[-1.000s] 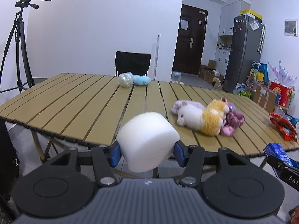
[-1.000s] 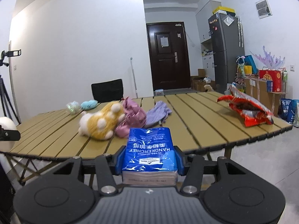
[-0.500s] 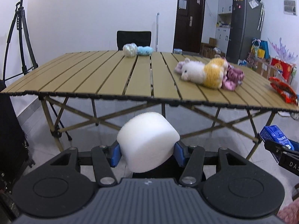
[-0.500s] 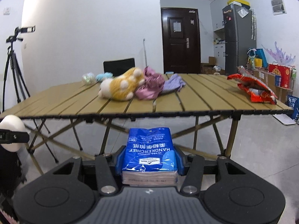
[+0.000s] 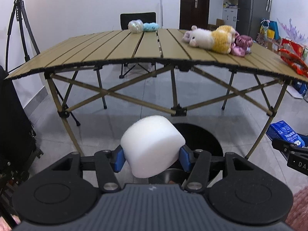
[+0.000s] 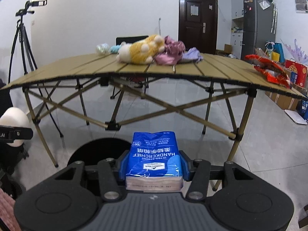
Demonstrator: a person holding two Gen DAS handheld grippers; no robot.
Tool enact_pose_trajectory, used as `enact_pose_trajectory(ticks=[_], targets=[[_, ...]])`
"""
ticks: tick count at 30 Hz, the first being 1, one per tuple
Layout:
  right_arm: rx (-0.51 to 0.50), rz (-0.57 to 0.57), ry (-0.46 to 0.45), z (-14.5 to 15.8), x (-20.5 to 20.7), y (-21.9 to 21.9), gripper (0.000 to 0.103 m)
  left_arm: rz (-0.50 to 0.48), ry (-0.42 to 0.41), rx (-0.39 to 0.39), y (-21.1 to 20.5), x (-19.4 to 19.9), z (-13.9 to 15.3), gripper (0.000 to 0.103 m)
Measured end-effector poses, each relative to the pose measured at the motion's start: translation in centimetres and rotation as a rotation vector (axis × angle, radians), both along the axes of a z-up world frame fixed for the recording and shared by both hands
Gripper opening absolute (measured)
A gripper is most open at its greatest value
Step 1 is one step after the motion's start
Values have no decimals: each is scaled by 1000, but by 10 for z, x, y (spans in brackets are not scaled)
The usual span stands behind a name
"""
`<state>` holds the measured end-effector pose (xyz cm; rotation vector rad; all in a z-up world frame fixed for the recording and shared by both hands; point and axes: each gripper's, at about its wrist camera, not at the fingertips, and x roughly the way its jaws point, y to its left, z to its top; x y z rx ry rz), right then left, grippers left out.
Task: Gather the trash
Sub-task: 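Lift the tissue pack and foam cylinder and carry both tools over the black bin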
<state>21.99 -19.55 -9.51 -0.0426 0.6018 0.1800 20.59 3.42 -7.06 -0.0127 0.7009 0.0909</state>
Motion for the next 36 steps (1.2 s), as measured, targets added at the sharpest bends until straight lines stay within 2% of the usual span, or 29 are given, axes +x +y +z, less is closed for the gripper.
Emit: enact_pose_trajectory(ticks=[10,20,36], targets=[[-18,2,74,-22,-4,1,51,28,82,15,12,-4,-24,56],[-19,-27,105,-28,7,0,51,44,133,12,12,7,-33,56],[-21,-67,150,-43,35,-2,51,43,246,-34,0,51,-51,56]])
